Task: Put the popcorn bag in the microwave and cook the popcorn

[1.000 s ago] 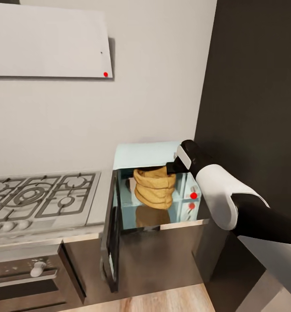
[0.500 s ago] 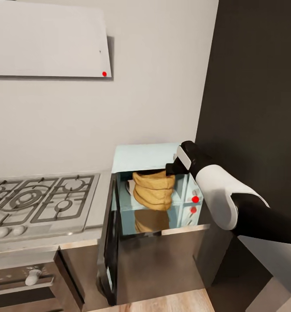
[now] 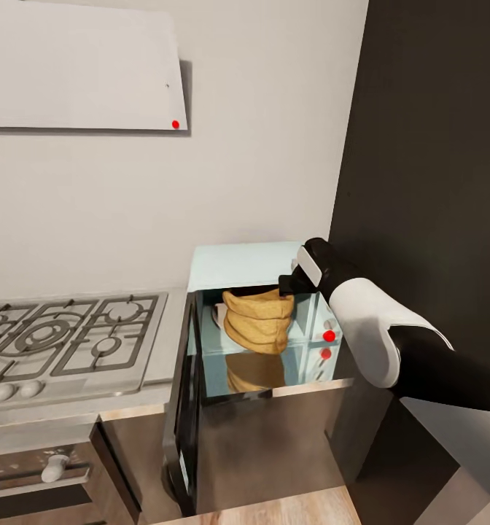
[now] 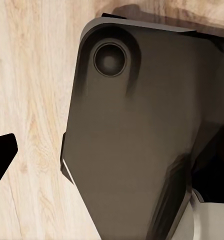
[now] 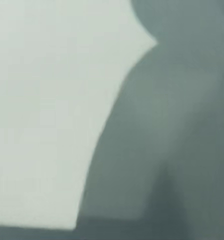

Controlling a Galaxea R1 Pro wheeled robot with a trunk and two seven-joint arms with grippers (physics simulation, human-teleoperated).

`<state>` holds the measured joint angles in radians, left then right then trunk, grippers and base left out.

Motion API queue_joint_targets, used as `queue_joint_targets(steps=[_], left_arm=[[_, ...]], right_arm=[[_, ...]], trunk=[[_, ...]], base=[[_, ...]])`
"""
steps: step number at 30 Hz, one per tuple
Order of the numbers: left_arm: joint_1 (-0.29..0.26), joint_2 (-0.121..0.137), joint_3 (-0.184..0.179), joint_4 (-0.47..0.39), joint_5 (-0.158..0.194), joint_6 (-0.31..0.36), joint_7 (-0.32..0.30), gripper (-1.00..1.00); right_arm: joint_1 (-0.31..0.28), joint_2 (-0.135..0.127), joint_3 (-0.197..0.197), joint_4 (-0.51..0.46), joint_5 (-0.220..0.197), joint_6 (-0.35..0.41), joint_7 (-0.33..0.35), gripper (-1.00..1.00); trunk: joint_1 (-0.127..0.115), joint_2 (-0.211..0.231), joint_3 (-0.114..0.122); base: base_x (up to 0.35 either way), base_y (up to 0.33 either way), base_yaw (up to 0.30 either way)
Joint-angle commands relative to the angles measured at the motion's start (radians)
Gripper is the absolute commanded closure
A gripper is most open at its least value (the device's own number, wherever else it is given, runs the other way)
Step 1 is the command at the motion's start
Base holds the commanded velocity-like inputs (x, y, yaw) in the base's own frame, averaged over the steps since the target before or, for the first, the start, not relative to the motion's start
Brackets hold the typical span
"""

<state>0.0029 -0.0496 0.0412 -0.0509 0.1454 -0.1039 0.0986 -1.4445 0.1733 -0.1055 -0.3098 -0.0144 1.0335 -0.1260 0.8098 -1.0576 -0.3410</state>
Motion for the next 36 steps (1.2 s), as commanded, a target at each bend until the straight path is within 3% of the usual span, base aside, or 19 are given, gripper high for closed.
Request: queue_joint_targets(steps=[1,9,10,16,20,25,33,34,36], left_arm=[[0.000,0.000,0.003,-0.001,0.005,-0.002,0.001,-1.00],[0.000,0.000,0.003,-0.001,0.005,-0.002,0.001,-1.00],[0.000,0.001,0.003,-0.001,0.005,-0.002,0.001,-1.00],[0.000,0.001,0.003,-0.001,0.005,-0.002,0.001,-1.00],[0.000,0.001,0.003,-0.001,0.005,-0.002,0.001,-1.00],[0.000,0.001,0.003,-0.001,0.005,-0.002,0.001,-1.00],[0.000,0.001,0.003,-0.001,0.005,-0.002,0.001,-1.00],[0.000,0.001,0.003,-0.001,0.005,-0.002,0.001,-1.00],[0.000,0.001,0.003,-0.001,0.005,-0.002,0.001,-1.00]], right_arm=[[0.000,0.001,-0.010,-0.002,0.004,-0.003,-0.005,1.00],[0.000,0.001,-0.018,0.015,-0.044,-0.020,-0.016,1.00],[0.001,0.001,-0.021,0.016,-0.001,-0.063,-0.017,1.00],[0.001,0.001,-0.037,0.018,-0.003,-0.138,-0.030,1.00],[0.034,0.001,-0.039,0.018,-0.004,-0.211,-0.037,1.00],[0.047,0.001,-0.039,0.018,-0.005,-0.250,-0.037,1.00],[0.049,0.001,-0.039,0.019,-0.004,-0.253,-0.037,1.00],[0.049,0.001,-0.039,0.019,-0.004,-0.253,-0.037,-1.00],[0.049,0.001,-0.039,0.020,-0.003,-0.252,-0.037,-1.00]], trunk=[[0.000,0.000,-0.001],[0.000,0.000,-0.001],[0.000,0.000,-0.001],[0.000,0.000,-0.001],[0.000,0.000,-0.001],[0.000,0.000,-0.001],[0.000,0.000,-0.001],[0.000,0.000,-0.001],[0.000,0.000,-0.001]], base=[[0.000,0.000,0.000],[0.000,0.000,0.000],[0.000,0.000,0.000],[0.000,0.000,0.000],[0.000,0.000,0.000],[0.000,0.000,0.000],[0.000,0.000,0.000],[0.000,0.000,0.000],[0.000,0.000,0.000]])
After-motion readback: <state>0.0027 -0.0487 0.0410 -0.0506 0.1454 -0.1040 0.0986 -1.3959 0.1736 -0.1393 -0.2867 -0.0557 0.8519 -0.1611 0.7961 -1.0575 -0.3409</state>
